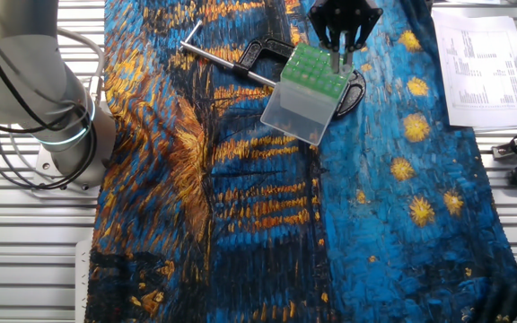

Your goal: Insert a large pipette tip into the holder for large pipette tips

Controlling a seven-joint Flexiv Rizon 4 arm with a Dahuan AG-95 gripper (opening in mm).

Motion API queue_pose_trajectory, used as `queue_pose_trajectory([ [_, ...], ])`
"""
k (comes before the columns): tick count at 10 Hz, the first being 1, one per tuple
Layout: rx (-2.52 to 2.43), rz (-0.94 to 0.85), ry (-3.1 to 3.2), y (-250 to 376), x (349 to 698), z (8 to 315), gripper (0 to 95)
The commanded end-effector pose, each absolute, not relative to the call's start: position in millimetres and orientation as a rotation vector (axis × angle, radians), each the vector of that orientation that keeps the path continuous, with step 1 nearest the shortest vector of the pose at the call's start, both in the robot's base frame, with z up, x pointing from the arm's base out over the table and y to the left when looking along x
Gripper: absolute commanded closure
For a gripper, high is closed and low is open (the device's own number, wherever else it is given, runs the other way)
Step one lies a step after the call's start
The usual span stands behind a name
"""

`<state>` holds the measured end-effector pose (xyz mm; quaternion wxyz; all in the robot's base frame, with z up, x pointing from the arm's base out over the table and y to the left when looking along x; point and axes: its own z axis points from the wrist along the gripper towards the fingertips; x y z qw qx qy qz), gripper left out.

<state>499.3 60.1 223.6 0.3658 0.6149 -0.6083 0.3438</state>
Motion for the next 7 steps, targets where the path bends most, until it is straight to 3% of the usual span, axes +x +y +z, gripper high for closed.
queue_pose_trajectory([
  [1, 1.563, 0.901, -1.548, 63.4, 496.6, 222.6, 95.0],
  [7, 1.537, 0.917, -1.523, 76.7, 492.8, 218.9, 95.0],
])
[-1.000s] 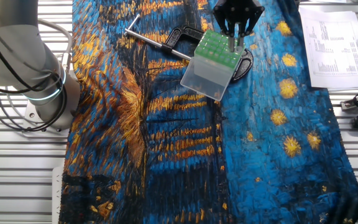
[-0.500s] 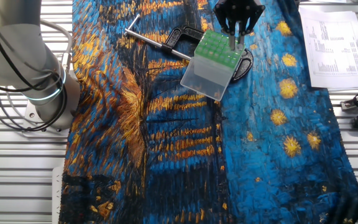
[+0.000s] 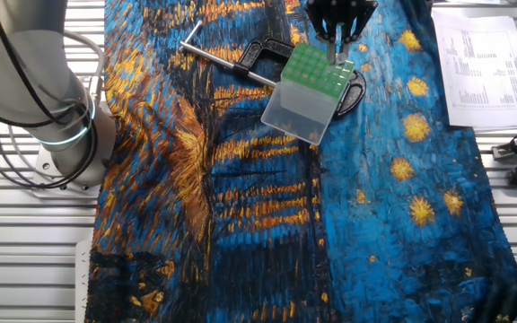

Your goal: Insert a large pipette tip into the holder for large pipette tips

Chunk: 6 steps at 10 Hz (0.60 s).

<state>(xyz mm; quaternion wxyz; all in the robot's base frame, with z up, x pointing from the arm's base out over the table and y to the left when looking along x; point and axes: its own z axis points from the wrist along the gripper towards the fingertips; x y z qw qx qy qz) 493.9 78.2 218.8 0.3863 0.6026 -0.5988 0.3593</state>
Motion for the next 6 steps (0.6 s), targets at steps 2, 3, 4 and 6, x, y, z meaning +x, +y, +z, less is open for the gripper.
queue_pose_trajectory([
  [2, 1.538, 0.916, -1.519, 76.8, 492.7, 218.7, 95.0],
  [3, 1.533, 0.920, -1.514, 76.9, 492.7, 217.4, 95.0],
  [4, 1.533, 0.920, -1.514, 77.0, 492.7, 216.6, 95.0],
  [6, 1.533, 0.918, -1.513, 77.4, 492.6, 214.5, 95.0],
])
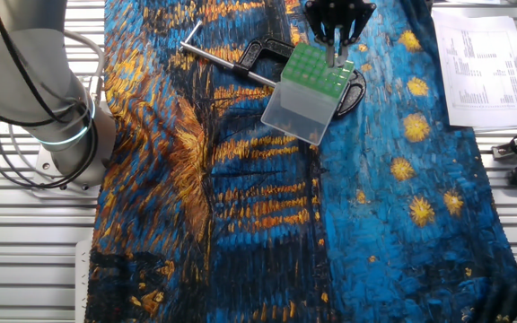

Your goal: Insert a large pipette tip into the holder for large pipette tips

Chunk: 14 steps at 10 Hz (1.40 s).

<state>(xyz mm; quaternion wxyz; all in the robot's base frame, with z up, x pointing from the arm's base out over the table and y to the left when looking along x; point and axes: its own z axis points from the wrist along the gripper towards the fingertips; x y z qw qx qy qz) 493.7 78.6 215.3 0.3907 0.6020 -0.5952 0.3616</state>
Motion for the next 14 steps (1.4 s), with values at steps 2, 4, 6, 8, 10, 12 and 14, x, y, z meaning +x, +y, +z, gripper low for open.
queue_pose_trajectory([
  [2, 1.537, 0.915, -1.509, 78.1, 492.4, 213.5, 95.0],
  [4, 1.540, 0.910, -1.503, 78.1, 492.4, 213.5, 76.0],
  [6, 1.531, 0.908, -1.508, 78.5, 492.3, 213.3, 76.0],
  [8, 1.529, 0.909, -1.509, 79.1, 492.2, 213.2, 76.0],
  [10, 1.527, 0.910, -1.525, 79.5, 492.0, 217.5, 76.0],
  [12, 1.541, 0.895, -1.578, 78.2, 491.4, 232.5, 76.0],
  [14, 1.554, 0.877, -1.634, 74.4, 491.8, 239.6, 76.0],
])
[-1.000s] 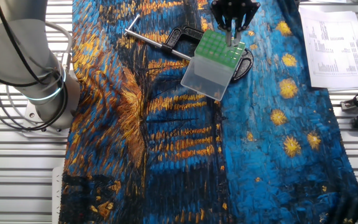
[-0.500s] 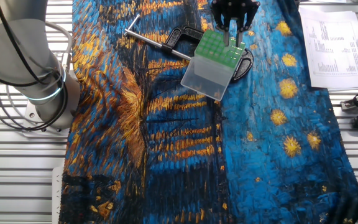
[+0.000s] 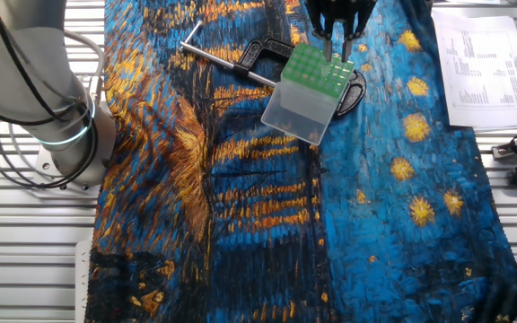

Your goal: Insert a large pipette tip into the holder for large pipette tips

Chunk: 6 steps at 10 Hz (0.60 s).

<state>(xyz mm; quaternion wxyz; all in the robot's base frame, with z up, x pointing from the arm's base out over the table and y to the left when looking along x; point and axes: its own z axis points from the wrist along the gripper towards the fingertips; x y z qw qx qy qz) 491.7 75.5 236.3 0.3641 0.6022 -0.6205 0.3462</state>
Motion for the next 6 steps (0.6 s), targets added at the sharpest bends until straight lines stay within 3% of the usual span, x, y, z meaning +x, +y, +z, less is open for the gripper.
queue_pose_trajectory([
  [1, 1.565, 0.856, -1.684, 68.5, 492.8, 244.9, 76.0],
  [2, 1.585, 0.828, -1.735, 60.3, 494.2, 249.8, 76.0],
  [3, 1.604, 0.790, -1.797, 51.5, 495.5, 253.9, 95.0],
  [6, 1.560, 0.668, -2.083, 26.5, 497.3, 265.0, 95.0],
])
